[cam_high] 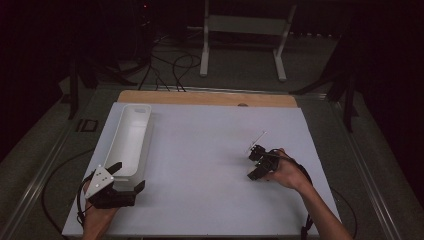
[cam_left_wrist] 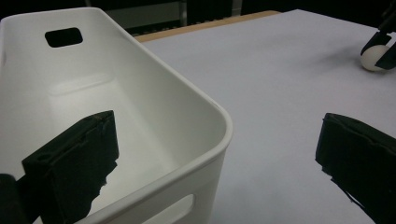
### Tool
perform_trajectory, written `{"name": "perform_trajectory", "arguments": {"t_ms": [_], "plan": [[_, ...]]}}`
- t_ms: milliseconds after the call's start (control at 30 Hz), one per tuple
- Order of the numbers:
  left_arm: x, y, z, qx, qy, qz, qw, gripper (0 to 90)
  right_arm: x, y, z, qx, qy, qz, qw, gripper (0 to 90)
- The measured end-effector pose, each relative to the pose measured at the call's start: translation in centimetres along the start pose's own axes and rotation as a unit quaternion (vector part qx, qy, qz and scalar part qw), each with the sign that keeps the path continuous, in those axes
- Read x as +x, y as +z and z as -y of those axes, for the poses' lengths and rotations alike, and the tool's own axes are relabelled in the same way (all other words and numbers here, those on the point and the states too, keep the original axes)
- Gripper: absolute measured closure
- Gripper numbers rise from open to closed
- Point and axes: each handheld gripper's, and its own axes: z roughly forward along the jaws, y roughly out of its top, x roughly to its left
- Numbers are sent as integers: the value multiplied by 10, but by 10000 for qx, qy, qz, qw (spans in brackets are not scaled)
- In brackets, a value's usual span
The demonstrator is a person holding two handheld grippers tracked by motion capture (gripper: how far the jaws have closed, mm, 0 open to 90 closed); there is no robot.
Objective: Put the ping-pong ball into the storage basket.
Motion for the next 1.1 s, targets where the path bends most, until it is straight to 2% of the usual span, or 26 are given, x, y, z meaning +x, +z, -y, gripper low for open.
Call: {"name": "perform_trajectory", "arguments": {"t_ms": [400, 800, 1100], "plan": [[0, 0, 0, 0, 4, -4, 10000, 0, 2, -1, 0, 6, -104, -27, 9999, 500], [0, 0, 0, -2, 3, -3, 10000, 0, 5, -7, -1, -103, -135, -39, 9998, 500], [0, 0, 0, -2, 2, -1, 10000, 0, 8, -15, -6, -183, -320, 20, 9993, 501]]}}
